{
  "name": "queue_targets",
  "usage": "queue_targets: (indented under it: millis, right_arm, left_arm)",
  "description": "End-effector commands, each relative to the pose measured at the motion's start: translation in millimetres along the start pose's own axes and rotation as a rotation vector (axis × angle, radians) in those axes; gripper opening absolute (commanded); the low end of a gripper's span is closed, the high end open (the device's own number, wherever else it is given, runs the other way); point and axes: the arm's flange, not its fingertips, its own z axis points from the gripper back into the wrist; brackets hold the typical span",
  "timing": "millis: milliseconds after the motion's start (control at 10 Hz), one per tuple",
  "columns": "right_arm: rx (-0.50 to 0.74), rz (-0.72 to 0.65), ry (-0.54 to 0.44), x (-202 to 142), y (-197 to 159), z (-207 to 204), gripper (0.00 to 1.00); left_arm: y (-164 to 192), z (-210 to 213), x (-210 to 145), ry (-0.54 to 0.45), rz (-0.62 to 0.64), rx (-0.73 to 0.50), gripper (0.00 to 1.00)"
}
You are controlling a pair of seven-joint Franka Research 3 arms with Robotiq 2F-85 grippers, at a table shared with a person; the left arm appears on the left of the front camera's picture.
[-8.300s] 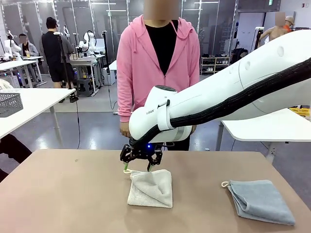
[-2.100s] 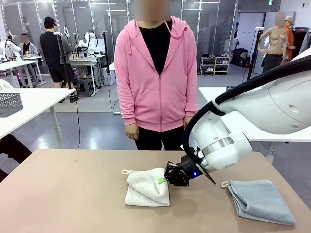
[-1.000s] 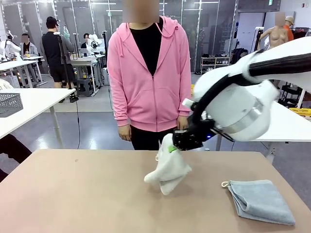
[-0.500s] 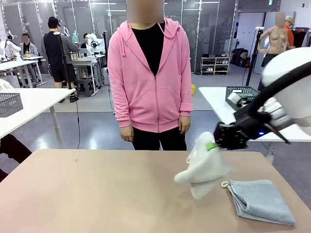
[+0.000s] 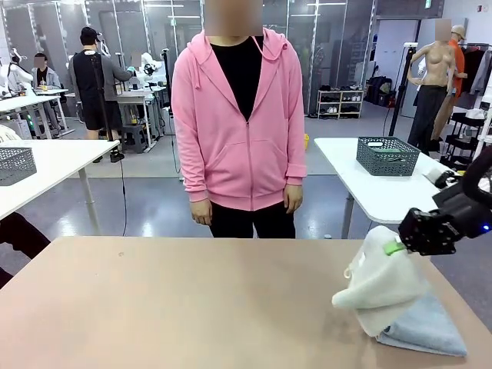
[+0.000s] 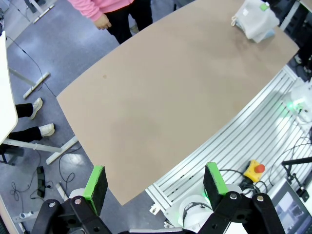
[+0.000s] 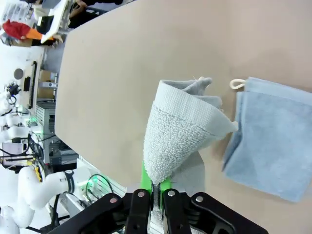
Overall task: Fold the towels and place them in the basket.
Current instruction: Stack the folded Towel with hook on the right side of the table.
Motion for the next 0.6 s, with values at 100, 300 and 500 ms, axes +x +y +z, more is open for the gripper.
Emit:
queue_targets:
  millis: [100,300,500]
  right_arm:
    - [-0.025,0.116,0.066,11,-30,3,0.07]
    - [-0.032,0.154,0.110,14,-42,3,0.07]
    - [-0.129,0.124,0.146,18,-49,0,0.10]
  left_arm:
    - [-2,2,0,-0.005,-0.009,-0.001,1.00]
    - [-2,2,0,-0.005,-0.009,-0.001,1.00]
    - [-2,2,0,-0.005,-0.009,-0.001,1.00]
